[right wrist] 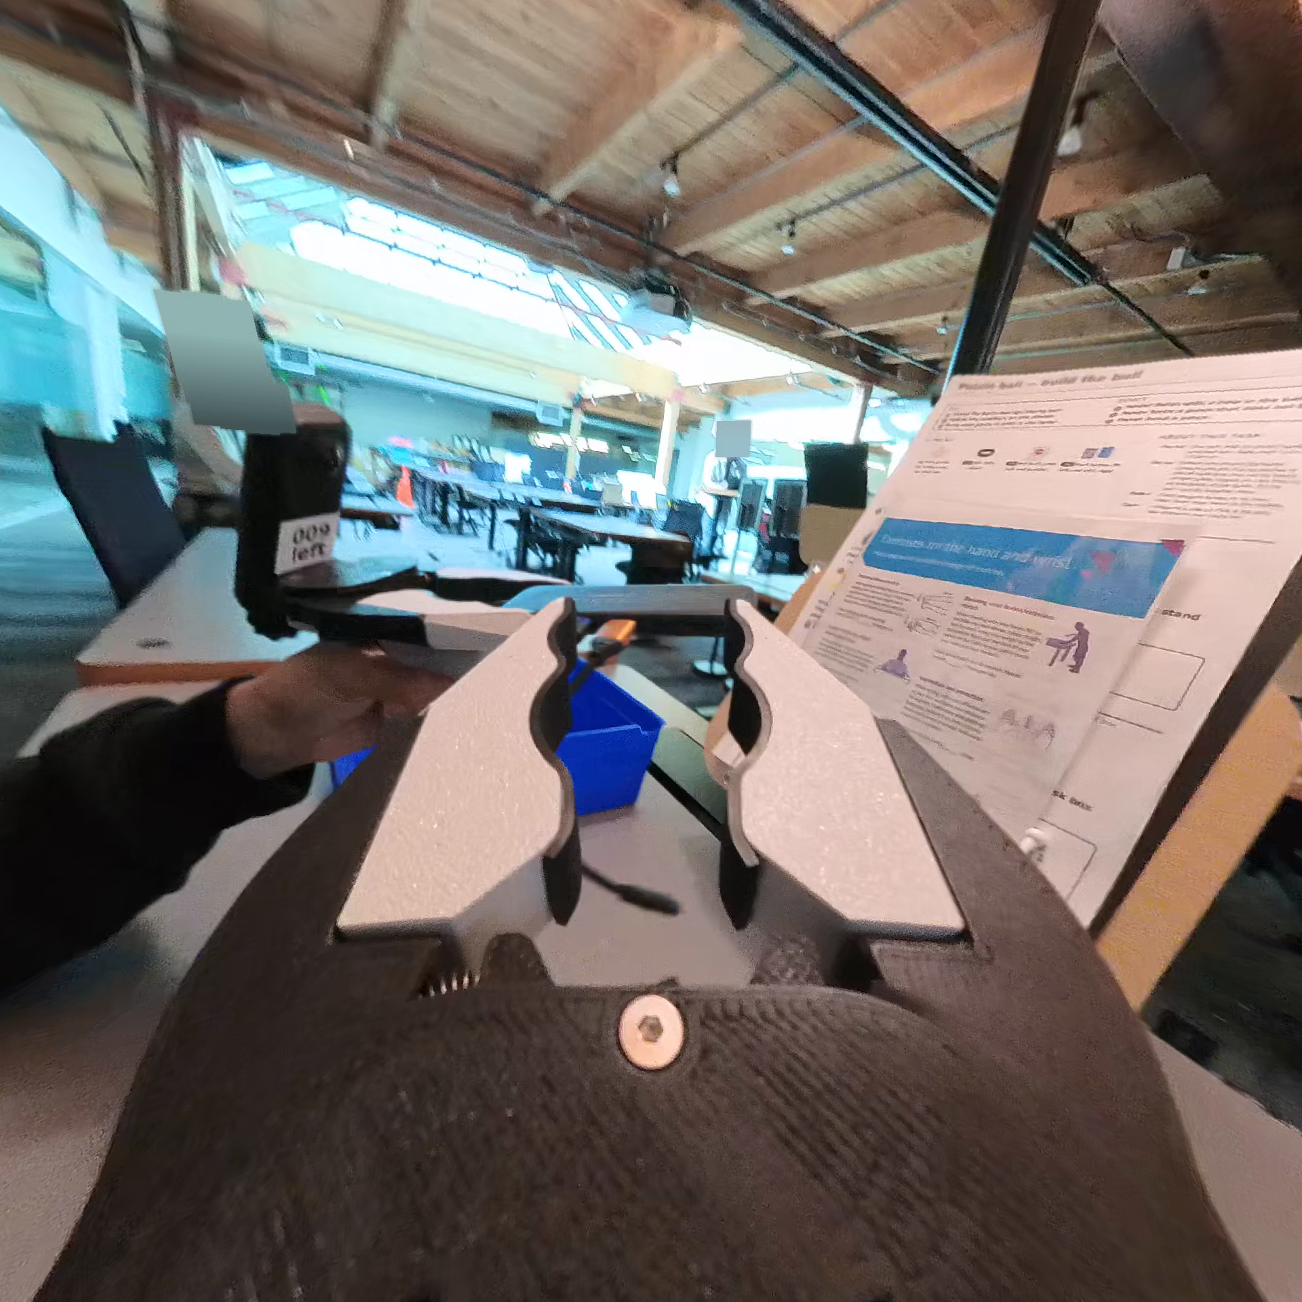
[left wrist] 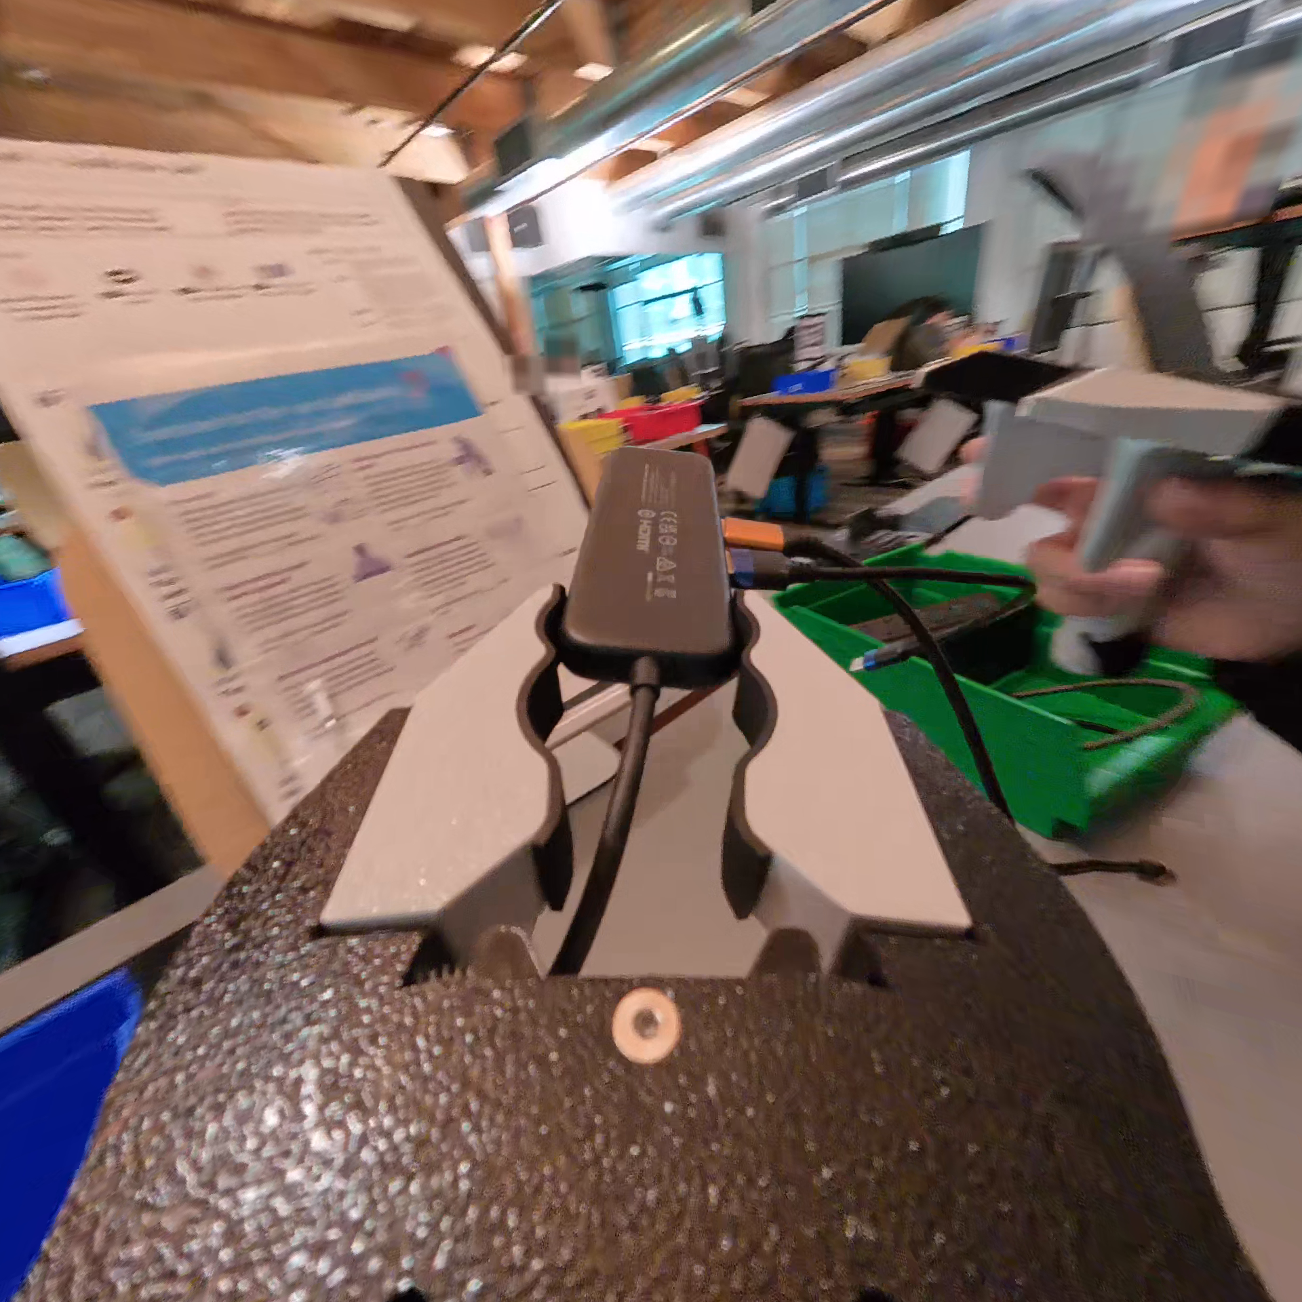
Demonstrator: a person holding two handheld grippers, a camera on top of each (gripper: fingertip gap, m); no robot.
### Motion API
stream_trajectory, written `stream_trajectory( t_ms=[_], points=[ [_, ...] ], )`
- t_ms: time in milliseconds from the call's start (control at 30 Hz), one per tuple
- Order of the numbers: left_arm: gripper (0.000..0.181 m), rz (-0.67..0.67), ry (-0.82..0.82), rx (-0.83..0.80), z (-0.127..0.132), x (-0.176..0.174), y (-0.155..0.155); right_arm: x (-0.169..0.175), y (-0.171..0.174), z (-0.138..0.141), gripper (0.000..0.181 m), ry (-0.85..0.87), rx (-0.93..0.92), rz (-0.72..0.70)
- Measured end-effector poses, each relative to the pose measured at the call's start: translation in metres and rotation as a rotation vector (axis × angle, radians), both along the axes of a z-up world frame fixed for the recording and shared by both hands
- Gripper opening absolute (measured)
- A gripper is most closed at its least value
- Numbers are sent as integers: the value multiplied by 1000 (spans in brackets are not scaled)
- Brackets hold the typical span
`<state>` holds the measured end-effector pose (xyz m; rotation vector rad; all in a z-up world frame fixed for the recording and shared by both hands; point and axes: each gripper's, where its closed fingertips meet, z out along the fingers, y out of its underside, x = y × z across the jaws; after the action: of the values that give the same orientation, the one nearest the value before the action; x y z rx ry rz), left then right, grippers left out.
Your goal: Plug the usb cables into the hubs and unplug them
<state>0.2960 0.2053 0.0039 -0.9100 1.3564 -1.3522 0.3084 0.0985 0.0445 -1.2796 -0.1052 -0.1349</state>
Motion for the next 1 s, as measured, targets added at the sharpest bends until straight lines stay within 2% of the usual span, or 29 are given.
stream_trajectory(
  t_ms=[133, 233, 300, 367, 433, 600, 733, 867, 1000],
  points=[
    [45, 142, 34, 45, -10, 7, 8, -23, 39, -13, 38, -104, -133, -59],
    [45, 203, 9, 59, -11, 9, 9, -19, 67, -36, 36, -128, -222, -141],
    [45, 205, -12, 67, -9, 8, 7, -11, 74, -42, 25, -121, -218, -187],
    [45, 196, -16, 51, -11, 8, 5, -6, 76, -44, 20, -98, -201, -204],
    [45, 192, -6, 12, -18, 9, 5, -11, 79, -49, 18, -63, -205, -132],
    [45, 240, 43, -76, -48, 7, 11, -12, 87, -76, 16, -5, -259, -68],
    [44, 322, 8, -159, -78, -11, 16, -24, 92, -103, 12, 52, -255, -40],
    [44, 329, -36, -49, -87, -20, 9, -32, 82, -125, 5, 56, -167, -110],
    [45, 268, -19, -122, -90, -17, -4, -33, 69, -124, 5, 69, -47, -144]
  ],
)
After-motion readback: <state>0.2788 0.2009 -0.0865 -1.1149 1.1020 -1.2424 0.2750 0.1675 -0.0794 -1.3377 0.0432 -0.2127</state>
